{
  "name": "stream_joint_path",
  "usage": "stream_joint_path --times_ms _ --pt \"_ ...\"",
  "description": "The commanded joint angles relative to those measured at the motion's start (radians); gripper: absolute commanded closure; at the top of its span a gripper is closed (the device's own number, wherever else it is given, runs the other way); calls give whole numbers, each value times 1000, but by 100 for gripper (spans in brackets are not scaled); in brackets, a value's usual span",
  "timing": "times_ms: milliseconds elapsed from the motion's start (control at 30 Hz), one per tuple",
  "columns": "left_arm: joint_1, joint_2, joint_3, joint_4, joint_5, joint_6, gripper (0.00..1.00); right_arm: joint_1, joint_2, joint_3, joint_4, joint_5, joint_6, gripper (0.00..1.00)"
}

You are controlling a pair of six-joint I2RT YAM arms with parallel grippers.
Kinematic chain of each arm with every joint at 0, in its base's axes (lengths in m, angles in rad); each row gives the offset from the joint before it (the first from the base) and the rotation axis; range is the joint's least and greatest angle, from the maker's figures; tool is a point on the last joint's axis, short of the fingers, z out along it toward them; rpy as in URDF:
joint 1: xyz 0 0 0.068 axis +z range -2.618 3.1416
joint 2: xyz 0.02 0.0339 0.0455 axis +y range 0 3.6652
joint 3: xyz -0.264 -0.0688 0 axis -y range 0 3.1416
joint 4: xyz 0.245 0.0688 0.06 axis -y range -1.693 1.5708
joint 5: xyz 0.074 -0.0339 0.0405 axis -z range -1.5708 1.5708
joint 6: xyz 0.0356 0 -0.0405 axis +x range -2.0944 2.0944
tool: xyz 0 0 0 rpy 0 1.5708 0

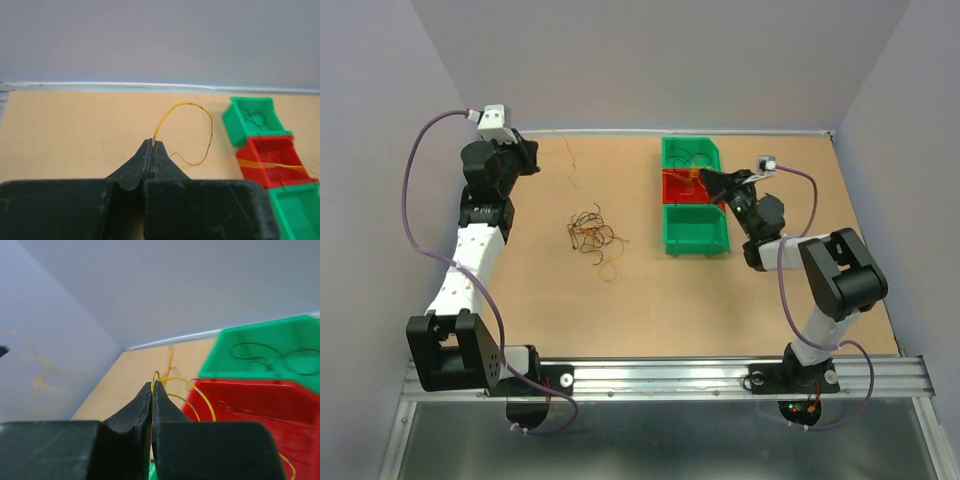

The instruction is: Untangle the cables

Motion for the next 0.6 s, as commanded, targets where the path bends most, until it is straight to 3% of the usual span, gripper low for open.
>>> stream_joint_path --times_ms 0,367,567 --pt "75 20 24 143 -36 -24 100 -108 -100 -98 68 47 44 99" --pt "81 0 -2 167 -84 -14 100 -174 -208 -144 39 -75 6 99" --pt "81 -9 -16 184 -68 -11 100 -172 -306 -100 -184 -254 -55 99"
